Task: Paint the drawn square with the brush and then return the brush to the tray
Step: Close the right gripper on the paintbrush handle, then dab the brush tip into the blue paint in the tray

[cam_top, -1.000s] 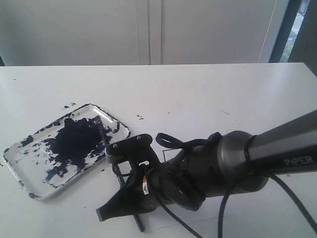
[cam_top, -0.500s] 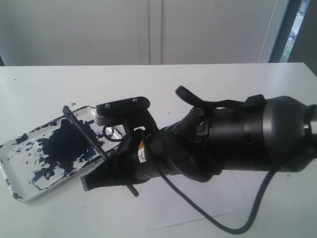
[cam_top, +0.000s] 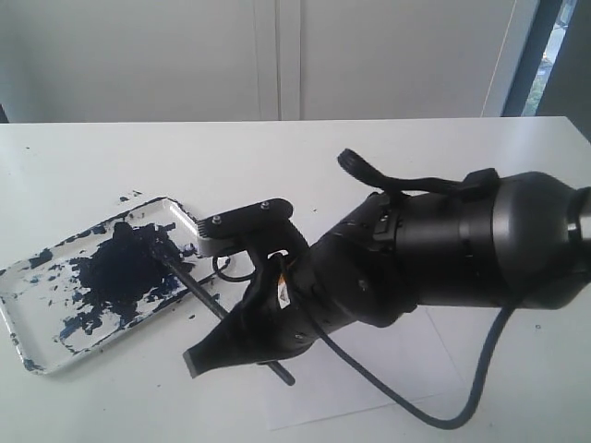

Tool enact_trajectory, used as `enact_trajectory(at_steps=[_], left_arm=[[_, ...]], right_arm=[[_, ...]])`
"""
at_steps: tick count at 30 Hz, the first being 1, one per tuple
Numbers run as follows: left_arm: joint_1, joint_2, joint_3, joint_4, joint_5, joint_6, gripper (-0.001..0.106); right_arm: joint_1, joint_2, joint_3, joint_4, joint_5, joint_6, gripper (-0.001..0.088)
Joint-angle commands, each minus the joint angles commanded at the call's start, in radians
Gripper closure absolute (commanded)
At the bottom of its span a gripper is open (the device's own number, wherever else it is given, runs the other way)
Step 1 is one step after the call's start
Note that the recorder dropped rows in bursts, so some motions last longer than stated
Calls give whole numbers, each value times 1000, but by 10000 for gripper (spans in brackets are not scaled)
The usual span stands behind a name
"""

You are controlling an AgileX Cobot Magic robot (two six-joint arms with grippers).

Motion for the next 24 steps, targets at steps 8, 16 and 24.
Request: enact_trajectory(at_steps=[8,16,24], left_arm=[[0,0,0,0,0,0,1053],[0,0,0,0,0,0,1053],[0,0,0,0,0,0,1053]], right_arm=[[-62,0,0,425,5,-344,868],[-112,0,0,536,28,-344,868],[-112,0,0,621,71,-438,868]])
